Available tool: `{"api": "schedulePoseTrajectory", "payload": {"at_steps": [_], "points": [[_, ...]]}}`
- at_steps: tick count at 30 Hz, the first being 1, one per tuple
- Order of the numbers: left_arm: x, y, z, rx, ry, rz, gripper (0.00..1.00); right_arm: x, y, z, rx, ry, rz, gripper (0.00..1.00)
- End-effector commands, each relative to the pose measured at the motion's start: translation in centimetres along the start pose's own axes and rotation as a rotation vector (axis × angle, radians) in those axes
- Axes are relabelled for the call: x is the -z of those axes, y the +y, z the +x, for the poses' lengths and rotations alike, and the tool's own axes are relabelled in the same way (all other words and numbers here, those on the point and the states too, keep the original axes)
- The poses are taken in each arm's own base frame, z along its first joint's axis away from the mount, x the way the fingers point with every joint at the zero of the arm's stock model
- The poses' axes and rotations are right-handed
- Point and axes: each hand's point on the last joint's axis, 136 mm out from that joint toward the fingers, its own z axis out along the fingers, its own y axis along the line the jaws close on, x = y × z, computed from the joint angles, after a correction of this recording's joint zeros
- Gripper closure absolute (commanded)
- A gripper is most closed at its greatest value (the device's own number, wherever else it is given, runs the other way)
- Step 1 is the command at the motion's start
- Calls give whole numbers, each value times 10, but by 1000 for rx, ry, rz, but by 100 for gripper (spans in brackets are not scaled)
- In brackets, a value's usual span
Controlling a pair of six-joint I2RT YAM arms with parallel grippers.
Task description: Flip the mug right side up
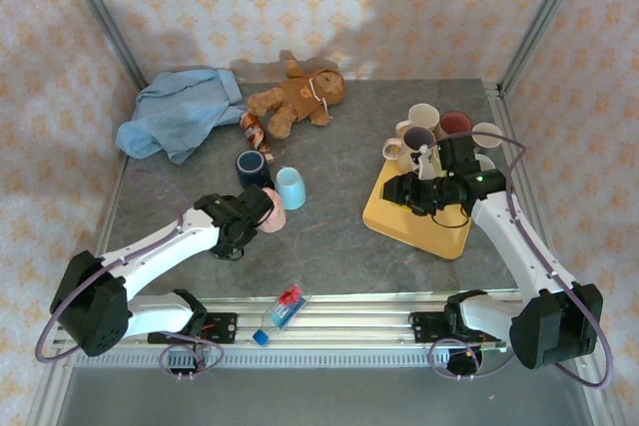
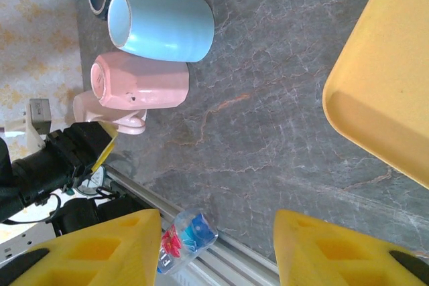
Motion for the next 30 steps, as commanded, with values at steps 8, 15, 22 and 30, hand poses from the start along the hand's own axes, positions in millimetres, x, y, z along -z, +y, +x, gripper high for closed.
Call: {"api": "schedulePoseTrajectory", "payload": {"at_steps": [8, 15, 22, 30], "points": [[3, -11, -4, 26, -2, 23, 60, 1, 3, 4, 16, -2, -21, 52], [-5, -11, -6, 52, -20, 9, 56, 1, 3, 4, 17, -5, -19, 52], [-12, -6, -10, 45, -40, -43, 58, 2, 3, 2, 19, -7, -15, 52], [-20, -6, -9, 27, -33, -65, 71, 0, 2, 2, 21, -3, -10, 52]]}}
